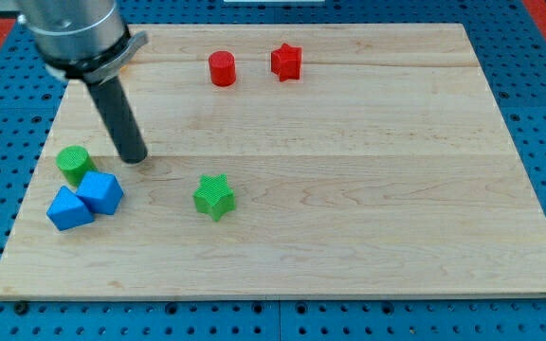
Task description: Move the green circle closer to the green star
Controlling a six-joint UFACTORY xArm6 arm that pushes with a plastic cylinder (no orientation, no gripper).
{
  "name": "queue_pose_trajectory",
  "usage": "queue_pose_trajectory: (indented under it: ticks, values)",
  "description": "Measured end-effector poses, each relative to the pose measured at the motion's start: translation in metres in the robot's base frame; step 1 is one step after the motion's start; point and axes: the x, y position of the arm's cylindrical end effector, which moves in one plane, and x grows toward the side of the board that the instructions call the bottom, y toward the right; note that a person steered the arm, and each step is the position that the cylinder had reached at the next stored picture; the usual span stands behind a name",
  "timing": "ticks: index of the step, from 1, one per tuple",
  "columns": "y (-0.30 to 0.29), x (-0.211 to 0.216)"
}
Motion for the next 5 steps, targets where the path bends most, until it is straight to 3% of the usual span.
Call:
queue_pose_trajectory:
  ticks: [2, 3, 4, 5]
  values:
    - [-0.032, -0.037]
    - [-0.112, -0.055]
    - [-0.139, -0.049]
    - [-0.123, -0.011]
